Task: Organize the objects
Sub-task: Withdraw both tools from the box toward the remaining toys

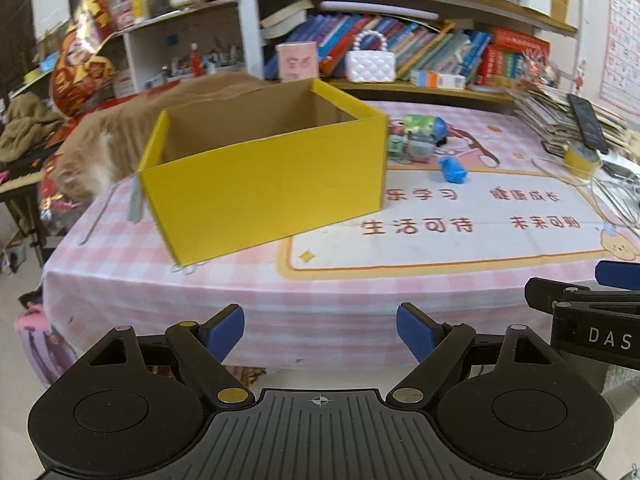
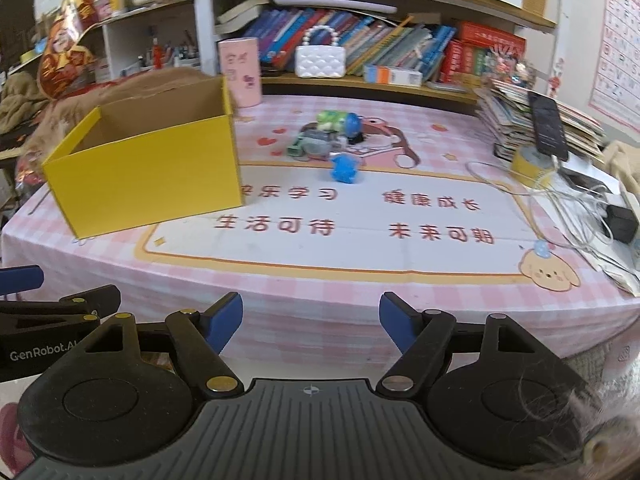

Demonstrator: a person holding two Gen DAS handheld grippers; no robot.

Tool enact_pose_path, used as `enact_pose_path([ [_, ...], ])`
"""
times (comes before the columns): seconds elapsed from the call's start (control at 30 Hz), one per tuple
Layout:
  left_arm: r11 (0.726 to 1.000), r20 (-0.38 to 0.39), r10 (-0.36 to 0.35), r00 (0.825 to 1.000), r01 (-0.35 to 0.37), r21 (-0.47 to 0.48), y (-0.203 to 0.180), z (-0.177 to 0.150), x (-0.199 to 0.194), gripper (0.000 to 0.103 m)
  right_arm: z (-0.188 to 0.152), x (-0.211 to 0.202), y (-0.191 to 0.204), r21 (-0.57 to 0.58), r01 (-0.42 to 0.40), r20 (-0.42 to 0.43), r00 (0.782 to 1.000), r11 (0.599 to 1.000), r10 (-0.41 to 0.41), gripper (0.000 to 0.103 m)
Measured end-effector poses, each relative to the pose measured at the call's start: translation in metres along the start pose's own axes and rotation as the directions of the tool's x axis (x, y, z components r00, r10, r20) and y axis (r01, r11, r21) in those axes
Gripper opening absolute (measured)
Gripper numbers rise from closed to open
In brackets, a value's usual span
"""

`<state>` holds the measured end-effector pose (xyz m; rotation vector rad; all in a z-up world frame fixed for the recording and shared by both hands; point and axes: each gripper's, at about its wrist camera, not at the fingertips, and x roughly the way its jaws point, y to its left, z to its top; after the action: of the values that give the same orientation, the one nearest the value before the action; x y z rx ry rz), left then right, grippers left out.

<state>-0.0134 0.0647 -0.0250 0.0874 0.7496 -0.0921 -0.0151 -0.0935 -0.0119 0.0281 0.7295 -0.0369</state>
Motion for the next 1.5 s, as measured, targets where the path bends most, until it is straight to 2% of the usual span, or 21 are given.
enact_pose_path([
  [0.33,0.998,-0.022,-0.045,0.999,0.046,0.045,-0.039,0.022,0.026,0.086,0.013,0.018,-0.047,0.07,0.052,-0.034,0.998,0.996,-0.05,0.075],
  [0.77,0.996,-0.077,-0.077,0.994,0.08,0.045,-0.082,0.051,0.069,0.086,0.037,0.059,-0.085,0.051,0.05,-0.106,0.993,0.997,-0.044,0.075],
  [0.97,0.996,-0.091,-0.073,0.993,0.077,0.038,-0.098,0.063,0.087,0.086,0.049,0.079,-0.101,0.054,0.038,-0.133,0.991,0.998,-0.03,0.075],
  [1.5,0.999,-0.076,-0.04,0.996,0.04,0.005,-0.133,0.1,0.118,0.086,0.082,0.115,-0.143,0.06,-0.021,-0.108,0.994,0.998,0.027,0.075],
])
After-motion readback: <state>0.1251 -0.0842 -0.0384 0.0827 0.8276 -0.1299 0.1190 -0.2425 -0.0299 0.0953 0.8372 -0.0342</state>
